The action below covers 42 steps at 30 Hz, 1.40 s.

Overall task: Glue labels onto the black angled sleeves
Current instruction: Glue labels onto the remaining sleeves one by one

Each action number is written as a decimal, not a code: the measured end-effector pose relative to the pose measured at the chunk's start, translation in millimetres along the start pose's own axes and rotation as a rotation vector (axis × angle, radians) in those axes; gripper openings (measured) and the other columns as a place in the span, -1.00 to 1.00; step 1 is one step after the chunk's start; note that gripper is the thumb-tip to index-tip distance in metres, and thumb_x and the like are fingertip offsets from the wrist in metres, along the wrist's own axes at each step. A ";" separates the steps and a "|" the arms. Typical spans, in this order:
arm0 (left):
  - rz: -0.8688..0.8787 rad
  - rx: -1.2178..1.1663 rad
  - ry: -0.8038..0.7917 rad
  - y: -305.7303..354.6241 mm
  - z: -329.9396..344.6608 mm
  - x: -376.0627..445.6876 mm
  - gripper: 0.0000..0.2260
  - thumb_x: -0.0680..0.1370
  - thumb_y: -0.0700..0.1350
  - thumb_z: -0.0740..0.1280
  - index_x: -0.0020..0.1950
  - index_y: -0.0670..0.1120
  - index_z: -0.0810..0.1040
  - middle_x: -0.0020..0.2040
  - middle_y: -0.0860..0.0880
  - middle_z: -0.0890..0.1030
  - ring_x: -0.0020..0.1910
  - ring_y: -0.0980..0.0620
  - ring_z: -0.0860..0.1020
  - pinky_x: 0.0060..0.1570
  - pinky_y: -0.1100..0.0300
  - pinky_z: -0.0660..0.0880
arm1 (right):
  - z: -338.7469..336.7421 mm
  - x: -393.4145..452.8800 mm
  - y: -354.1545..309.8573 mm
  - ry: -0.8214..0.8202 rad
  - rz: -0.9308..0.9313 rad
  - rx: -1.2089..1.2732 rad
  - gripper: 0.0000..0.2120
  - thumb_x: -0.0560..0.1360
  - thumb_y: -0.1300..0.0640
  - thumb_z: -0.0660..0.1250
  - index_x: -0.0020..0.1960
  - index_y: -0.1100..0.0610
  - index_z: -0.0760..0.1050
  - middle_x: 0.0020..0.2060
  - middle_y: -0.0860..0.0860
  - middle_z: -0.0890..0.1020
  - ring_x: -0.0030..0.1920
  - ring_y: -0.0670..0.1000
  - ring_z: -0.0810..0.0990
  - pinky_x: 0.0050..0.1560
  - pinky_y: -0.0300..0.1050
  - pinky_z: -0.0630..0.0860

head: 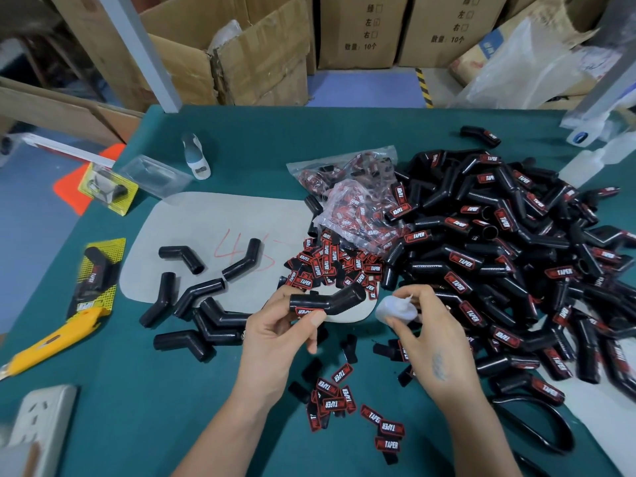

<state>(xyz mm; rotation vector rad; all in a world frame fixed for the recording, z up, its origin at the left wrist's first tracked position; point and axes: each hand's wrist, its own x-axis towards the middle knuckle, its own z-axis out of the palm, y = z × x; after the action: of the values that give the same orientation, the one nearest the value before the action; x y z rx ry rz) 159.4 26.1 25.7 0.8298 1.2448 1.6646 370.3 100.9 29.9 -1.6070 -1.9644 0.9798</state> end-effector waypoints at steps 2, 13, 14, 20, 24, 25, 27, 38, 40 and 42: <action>0.002 0.003 -0.007 0.5 -0.3 -0.2 -0.91 0.46 -0.11 0.52 -0.08 -0.09 0.77 -0.13 0.02 0.56 -0.39 0.06 0.46 -0.40 0.24 0.46 | -1.6 -0.4 -0.3 -0.003 -0.001 -0.003 -0.66 0.57 -0.08 0.42 0.18 -0.37 0.33 0.11 -0.38 0.56 0.09 -0.23 0.55 0.01 -0.04 0.55; -0.013 0.021 -0.009 3.5 0.8 -0.3 -0.91 0.43 -0.08 0.53 -0.09 -0.03 0.78 -0.11 0.01 0.56 -0.38 0.05 0.45 -0.40 0.24 0.45 | -16.4 -6.8 -3.2 0.301 -0.362 0.221 -0.37 0.49 -0.13 0.42 0.52 -0.26 0.33 0.32 -0.20 0.55 0.38 -0.07 0.47 0.29 -0.26 0.38; -0.007 0.027 -0.011 3.8 1.0 -0.4 -0.91 0.43 -0.08 0.53 -0.09 -0.02 0.78 -0.11 0.02 0.56 -0.36 0.06 0.46 -0.40 0.24 0.45 | -15.9 -8.8 -4.4 0.390 -0.452 0.220 -0.48 0.54 -0.05 0.41 0.48 -0.14 0.41 0.27 -0.09 0.60 0.31 -0.01 0.52 0.23 -0.16 0.44; 0.003 0.088 -0.017 5.6 0.5 -1.0 -0.91 0.42 -0.06 0.53 -0.11 -0.01 0.78 -0.13 0.08 0.56 -0.30 0.11 0.47 -0.41 0.25 0.43 | 7.4 -22.9 -18.9 0.505 -0.745 0.262 -0.82 0.67 0.13 0.34 0.26 0.02 0.55 0.08 -0.10 0.58 -0.02 -0.12 0.55 -0.12 -0.24 0.50; 0.046 0.149 -0.076 7.5 -4.2 -1.0 -0.91 0.45 -0.08 0.53 -0.06 0.01 0.78 -0.13 0.12 0.55 -0.27 0.15 0.49 -0.33 0.29 0.44 | 32.3 -29.1 -26.9 0.279 -0.651 0.344 -0.61 0.63 0.14 0.38 0.44 0.00 0.47 0.34 -0.03 0.47 0.04 -0.10 0.64 -0.23 -0.31 0.51; 0.056 0.171 -0.102 8.4 -6.0 -0.8 -0.90 0.46 -0.08 0.53 -0.05 0.04 0.79 -0.13 0.11 0.55 -0.26 0.14 0.50 -0.30 0.30 0.44 | 36.6 -29.9 -26.9 0.235 -0.600 0.361 -0.55 0.61 0.13 0.40 0.48 -0.03 0.45 0.37 -0.06 0.45 0.03 -0.10 0.63 -0.18 -0.32 0.52; 0.076 0.226 -0.156 9.8 -9.1 0.0 -0.89 0.48 -0.06 0.54 -0.01 0.07 0.79 -0.14 0.08 0.53 -0.24 0.09 0.49 -0.27 0.28 0.43 | 41.5 -31.2 -25.0 0.167 -0.504 0.397 -0.53 0.60 0.09 0.39 0.48 -0.15 0.46 0.37 -0.17 0.46 0.07 -0.07 0.63 -0.09 -0.28 0.56; 0.113 0.299 -0.207 8.8 -9.5 1.3 -0.84 0.53 0.11 0.54 0.00 0.06 0.77 -0.15 0.05 0.50 -0.21 0.01 0.47 -0.24 0.13 0.41 | 40.7 -30.8 -25.3 0.072 -0.380 0.528 -0.72 0.60 0.04 0.39 0.29 -0.16 0.56 0.19 -0.15 0.56 0.04 0.09 0.66 -0.12 0.06 0.67; 0.118 0.306 -0.213 9.2 -9.3 1.0 -0.89 0.52 0.08 0.54 0.00 0.09 0.77 -0.15 0.05 0.51 -0.20 0.01 0.48 -0.23 0.11 0.42 | 40.4 -30.6 -25.4 0.078 -0.385 0.530 -0.72 0.60 0.05 0.40 0.29 -0.17 0.56 0.19 -0.14 0.56 -0.02 0.07 0.67 -0.12 0.01 0.67; 0.114 0.322 -0.212 8.9 -9.7 0.5 -0.91 0.51 0.02 0.54 -0.02 0.08 0.77 -0.15 0.07 0.51 -0.20 0.02 0.48 -0.25 0.12 0.42 | 39.9 -30.5 -26.1 0.083 -0.388 0.540 -0.72 0.60 0.06 0.40 0.28 -0.16 0.57 0.18 -0.15 0.56 -0.08 0.04 0.67 -0.13 -0.02 0.66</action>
<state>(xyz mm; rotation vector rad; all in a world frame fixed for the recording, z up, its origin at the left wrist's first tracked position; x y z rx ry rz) 148.5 21.8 31.5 1.2597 1.3539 1.4379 332.3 59.1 26.1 -0.9168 -1.6720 1.1308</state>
